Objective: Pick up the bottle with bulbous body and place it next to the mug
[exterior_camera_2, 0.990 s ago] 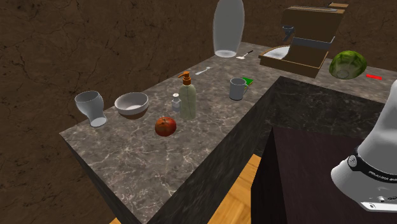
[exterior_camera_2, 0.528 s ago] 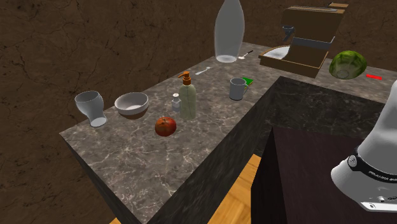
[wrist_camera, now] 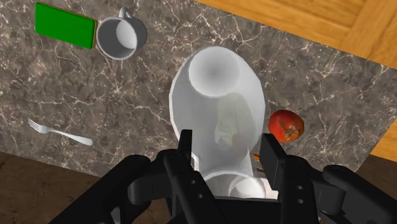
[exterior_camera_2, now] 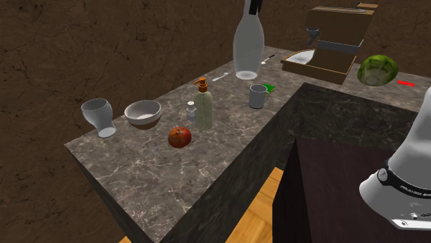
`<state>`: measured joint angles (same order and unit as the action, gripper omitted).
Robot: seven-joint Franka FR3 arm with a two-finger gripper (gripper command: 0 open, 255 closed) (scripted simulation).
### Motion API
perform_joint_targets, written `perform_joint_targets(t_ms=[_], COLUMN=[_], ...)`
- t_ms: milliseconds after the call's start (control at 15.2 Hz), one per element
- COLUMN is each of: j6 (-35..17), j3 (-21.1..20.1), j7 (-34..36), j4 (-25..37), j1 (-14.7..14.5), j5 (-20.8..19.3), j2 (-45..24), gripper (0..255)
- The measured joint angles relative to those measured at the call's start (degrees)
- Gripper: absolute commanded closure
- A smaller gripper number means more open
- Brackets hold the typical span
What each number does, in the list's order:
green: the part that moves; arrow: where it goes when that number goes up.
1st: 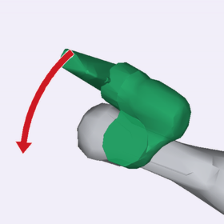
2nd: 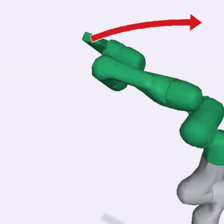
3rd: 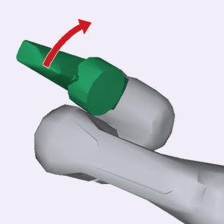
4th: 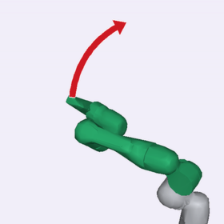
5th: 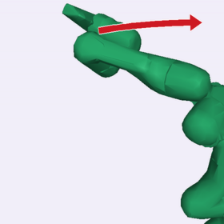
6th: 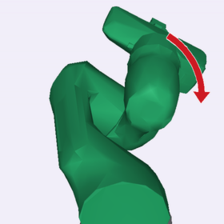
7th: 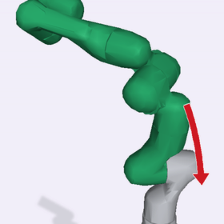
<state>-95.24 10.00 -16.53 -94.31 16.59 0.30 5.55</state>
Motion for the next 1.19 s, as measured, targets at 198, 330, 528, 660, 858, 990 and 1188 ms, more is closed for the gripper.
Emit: perform_joint_targets(t_ms=[198, 330, 528, 660, 858, 990, 1188], j6=[-2.3, -3.9, -6.3, -8.0, -10.2, -11.8, -14.0], j3=[0.0, 0.0, 0.0, 0.0, 0.0, 0.0, 0.1], j7=[0.0, 0.0, -0.1, 0.0, 0.0, -0.1, -0.1], j4=[-2.9, -4.9, -7.7, -9.6, -12.0, -13.6, -16.0], j1=[0.0, 0.0, 0.1, 0.0, 0.1, 0.1, 0.1], j5=[-0.1, -0.2, -0.2, -0.3, -0.3, -0.3, -0.3], j2=[0.6, 1.0, 1.4, 1.6, 1.8, 1.9, 2.0], gripper=[255, 255, 255, 255, 255, 255, 255])
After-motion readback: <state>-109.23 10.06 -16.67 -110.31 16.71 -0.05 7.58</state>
